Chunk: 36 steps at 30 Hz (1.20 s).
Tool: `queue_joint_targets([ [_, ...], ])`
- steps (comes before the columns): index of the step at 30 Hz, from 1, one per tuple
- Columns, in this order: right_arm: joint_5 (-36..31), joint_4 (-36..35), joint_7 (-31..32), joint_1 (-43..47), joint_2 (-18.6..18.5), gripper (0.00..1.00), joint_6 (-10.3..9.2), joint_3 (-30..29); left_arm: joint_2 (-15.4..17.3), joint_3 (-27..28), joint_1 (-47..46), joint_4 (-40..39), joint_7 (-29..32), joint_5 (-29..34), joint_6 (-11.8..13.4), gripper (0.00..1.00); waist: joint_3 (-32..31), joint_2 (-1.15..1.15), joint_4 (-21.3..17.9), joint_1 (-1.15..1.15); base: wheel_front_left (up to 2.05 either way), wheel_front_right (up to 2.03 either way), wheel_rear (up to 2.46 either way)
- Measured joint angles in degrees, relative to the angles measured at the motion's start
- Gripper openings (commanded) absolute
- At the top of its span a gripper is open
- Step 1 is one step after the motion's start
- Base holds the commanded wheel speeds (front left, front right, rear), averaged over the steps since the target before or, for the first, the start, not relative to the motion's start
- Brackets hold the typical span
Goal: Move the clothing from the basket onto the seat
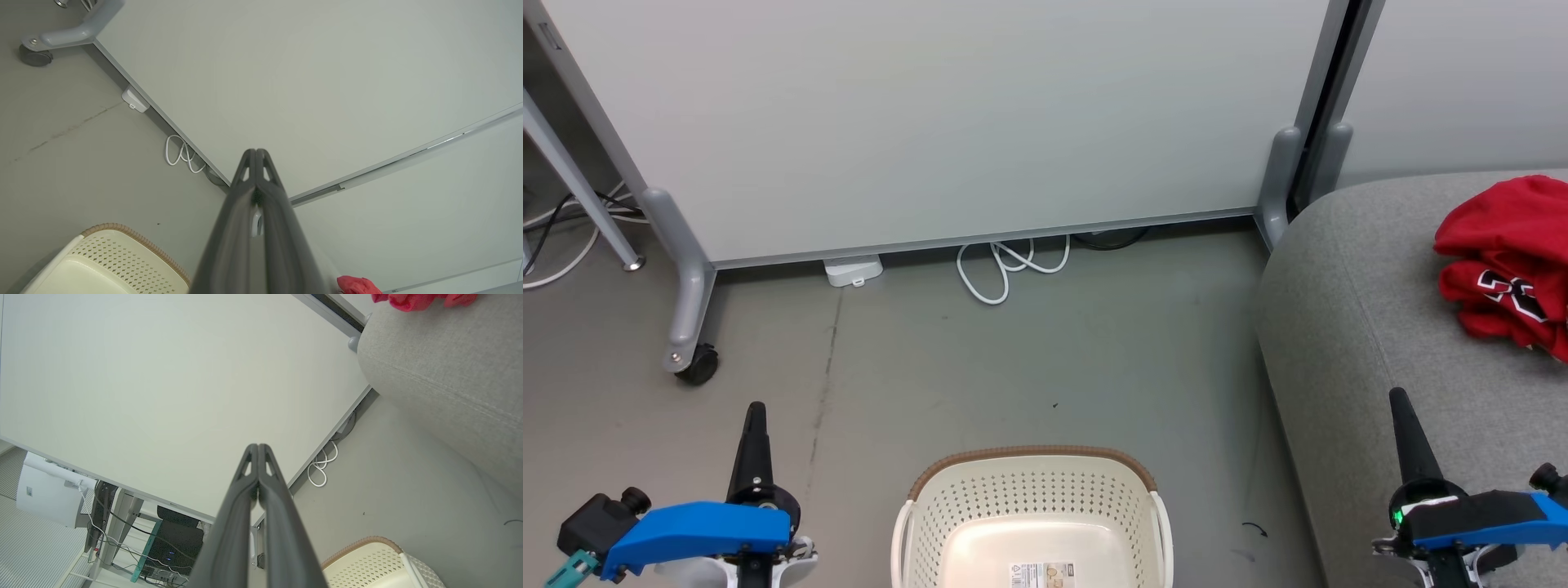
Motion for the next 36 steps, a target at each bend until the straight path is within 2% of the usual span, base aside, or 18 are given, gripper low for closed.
queue_joint_targets([
  [36,19.6,0.5,4.8,-1.4,-0.1,0.0,0.0,-0.3,-0.1,1.8,-1.4,-0.3,4.8,-19.2,-0.5,0.0,-0.2,0.0,-0.7,0.0,0.0,0.0,0.0],
])
